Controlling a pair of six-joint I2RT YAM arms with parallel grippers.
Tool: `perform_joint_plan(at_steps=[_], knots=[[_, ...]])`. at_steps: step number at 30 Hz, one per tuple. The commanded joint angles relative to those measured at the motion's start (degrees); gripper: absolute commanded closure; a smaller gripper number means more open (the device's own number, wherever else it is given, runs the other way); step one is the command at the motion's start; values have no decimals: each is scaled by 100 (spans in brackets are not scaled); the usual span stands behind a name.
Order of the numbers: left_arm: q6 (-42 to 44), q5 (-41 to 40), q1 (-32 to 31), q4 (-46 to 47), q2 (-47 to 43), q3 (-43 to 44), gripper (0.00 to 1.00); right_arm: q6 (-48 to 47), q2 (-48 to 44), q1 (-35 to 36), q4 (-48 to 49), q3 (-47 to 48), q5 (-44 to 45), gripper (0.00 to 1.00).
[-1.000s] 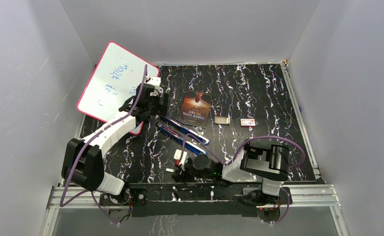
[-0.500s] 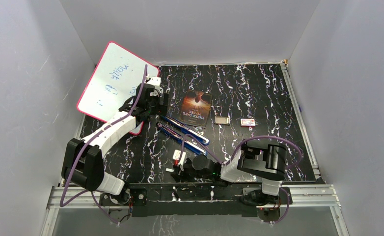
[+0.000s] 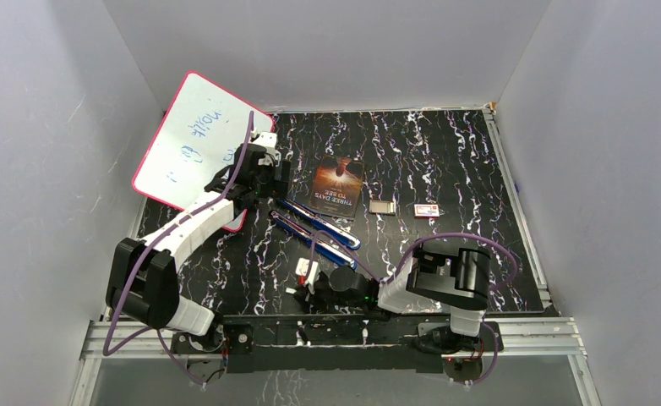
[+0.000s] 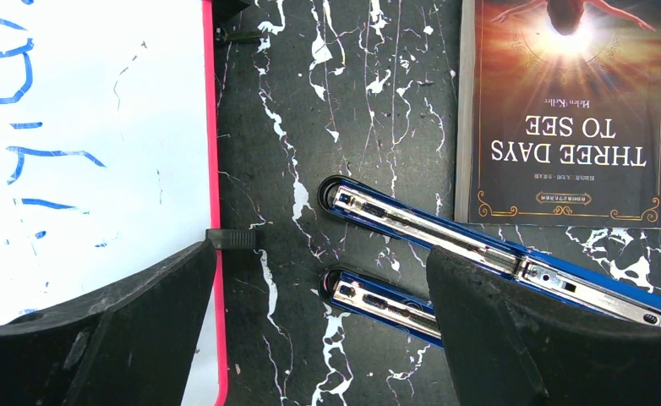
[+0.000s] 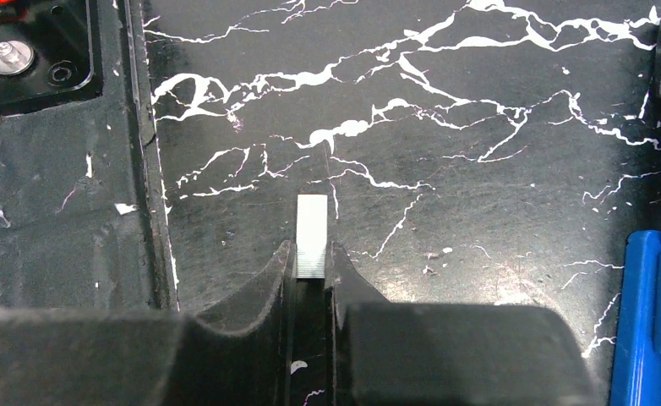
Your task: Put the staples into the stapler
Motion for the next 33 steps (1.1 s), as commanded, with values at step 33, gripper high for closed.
perform_joint_plan(at_steps=[33], knots=[[104,784,13,143,936,579,5,-206,-2275,-2827,-4114,1368,-694,100]])
